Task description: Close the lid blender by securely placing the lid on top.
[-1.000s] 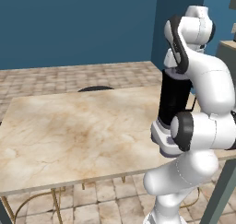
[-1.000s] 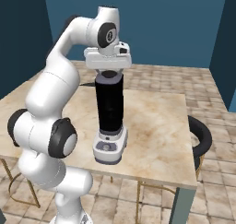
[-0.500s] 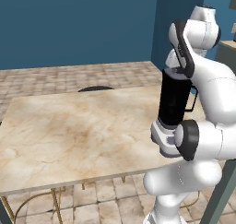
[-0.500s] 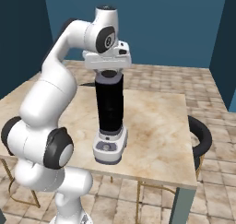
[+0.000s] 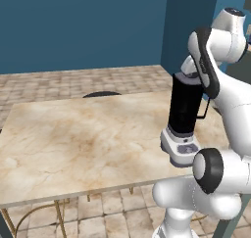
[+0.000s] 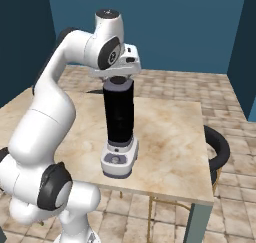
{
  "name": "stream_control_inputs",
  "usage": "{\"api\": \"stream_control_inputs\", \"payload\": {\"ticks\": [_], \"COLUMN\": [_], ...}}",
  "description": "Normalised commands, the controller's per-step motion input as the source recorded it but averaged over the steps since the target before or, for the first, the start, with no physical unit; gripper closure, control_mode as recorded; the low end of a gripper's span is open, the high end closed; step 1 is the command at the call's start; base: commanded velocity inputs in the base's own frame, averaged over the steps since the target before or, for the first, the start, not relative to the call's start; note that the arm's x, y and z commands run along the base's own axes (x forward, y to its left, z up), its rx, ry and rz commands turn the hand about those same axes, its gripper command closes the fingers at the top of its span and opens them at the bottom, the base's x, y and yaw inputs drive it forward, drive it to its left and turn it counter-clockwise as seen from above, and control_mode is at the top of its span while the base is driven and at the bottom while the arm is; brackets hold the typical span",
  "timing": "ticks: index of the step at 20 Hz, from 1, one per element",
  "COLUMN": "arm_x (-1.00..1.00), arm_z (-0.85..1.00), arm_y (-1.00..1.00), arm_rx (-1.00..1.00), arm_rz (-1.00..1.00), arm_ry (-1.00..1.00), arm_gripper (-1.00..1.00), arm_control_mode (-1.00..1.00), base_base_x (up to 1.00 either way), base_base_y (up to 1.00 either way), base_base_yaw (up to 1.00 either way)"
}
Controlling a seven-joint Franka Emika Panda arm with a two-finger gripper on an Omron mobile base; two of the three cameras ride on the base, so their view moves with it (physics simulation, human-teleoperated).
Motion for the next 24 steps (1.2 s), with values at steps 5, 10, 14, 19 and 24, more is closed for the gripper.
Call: {"api": "stream_control_inputs", "payload": {"ticks": [5, 10, 14, 19, 24], "arm_x": [-0.76, -0.99, -0.81, -0.68, -0.51], "arm_z": [0.01, 0.03, 0.2, 0.25, 0.08], "arm_y": [0.07, 0.37, 0.7, 0.84, 0.8], "arm_rx": [0.0, 0.0, 0.0, 0.0, 0.0], "arm_rz": [0.0, 0.0, 0.0, 0.0, 0.0], "arm_ry": [-0.13, -0.13, -0.06, -0.03, -0.01], "arm_gripper": [-1.0, -1.0, -1.0, -1.0, -1.0], "arm_control_mode": [-1.0, -1.0, -1.0, -1.0, -1.0], "base_base_x": [0.0, 0.0, 0.0, 0.0, 0.0], "base_base_y": [0.0, 0.0, 0.0, 0.0, 0.0], "base_base_yaw": [0.0, 0.0, 0.0, 0.0, 0.0]}}
